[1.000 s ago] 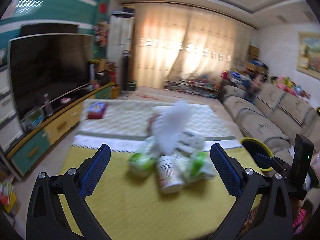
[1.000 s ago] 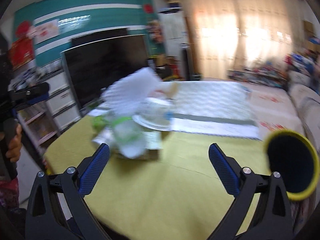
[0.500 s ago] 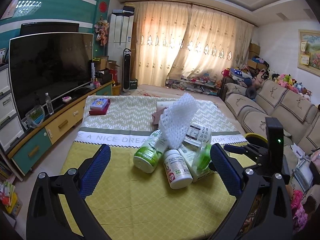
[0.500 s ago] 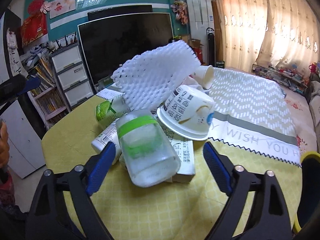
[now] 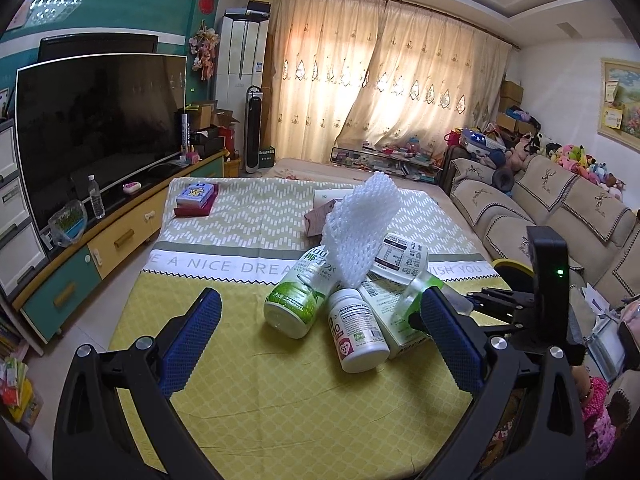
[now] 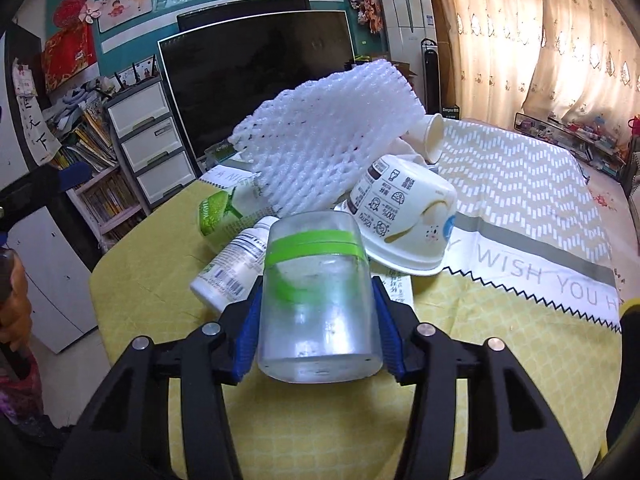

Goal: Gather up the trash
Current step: 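Carry the clear cup into the bin and open the right gripper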

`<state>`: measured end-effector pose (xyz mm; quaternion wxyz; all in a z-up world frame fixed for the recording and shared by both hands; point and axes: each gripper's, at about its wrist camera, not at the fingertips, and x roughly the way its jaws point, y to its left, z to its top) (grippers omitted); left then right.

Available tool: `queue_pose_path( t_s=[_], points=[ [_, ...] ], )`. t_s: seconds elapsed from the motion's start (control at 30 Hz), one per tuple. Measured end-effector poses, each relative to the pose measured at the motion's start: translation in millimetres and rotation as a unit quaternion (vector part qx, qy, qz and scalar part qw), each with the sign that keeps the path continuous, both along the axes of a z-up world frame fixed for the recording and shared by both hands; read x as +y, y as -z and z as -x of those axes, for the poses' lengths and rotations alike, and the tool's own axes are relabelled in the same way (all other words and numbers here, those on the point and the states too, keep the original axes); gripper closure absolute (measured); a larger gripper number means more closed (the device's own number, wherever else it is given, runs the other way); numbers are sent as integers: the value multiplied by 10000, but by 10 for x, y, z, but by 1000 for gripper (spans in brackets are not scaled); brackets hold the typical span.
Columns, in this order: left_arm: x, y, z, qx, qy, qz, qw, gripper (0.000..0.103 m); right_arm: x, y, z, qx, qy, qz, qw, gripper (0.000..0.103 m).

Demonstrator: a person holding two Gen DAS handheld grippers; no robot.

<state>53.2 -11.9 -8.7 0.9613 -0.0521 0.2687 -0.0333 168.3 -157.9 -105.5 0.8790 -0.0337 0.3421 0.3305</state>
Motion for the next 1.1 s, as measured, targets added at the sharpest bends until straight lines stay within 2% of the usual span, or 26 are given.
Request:
queue_pose_path(
  t_s=[0.2,0.33,0.43,0.57,0.73,0.93,1.07,1.1],
  points=[
    [3,48,-31,46,8,12,10000,5,-124,-141,171,-168,109,-292,9994,55],
    [-40,78,-57,84,58,-4,9999,5,-414,-240,233,-320,568,-403,9971,55],
    [-72,113,-79,119,93,-5,9999,5,-753,-265,239,-434,1185,-278,9916,55],
    [-135,152,-116,178,149,-25,9997,5,-1382,-224,202,-398,2153,-240,9754,55],
    [-219,192,-160,232,228,-73,9994,5,-2110,-69,111,-270,3318,164,9428,54],
    [-303,259,-221,338,288,-124,9989,5,-2664,214,-167,63,4014,539,9143,54],
    [-335,287,-250,386,326,-156,9986,5,-2807,398,-353,226,4233,721,9028,54],
    [-342,291,-258,397,335,-157,9985,5,-2817,420,-384,222,4288,743,9001,47]
  ],
)
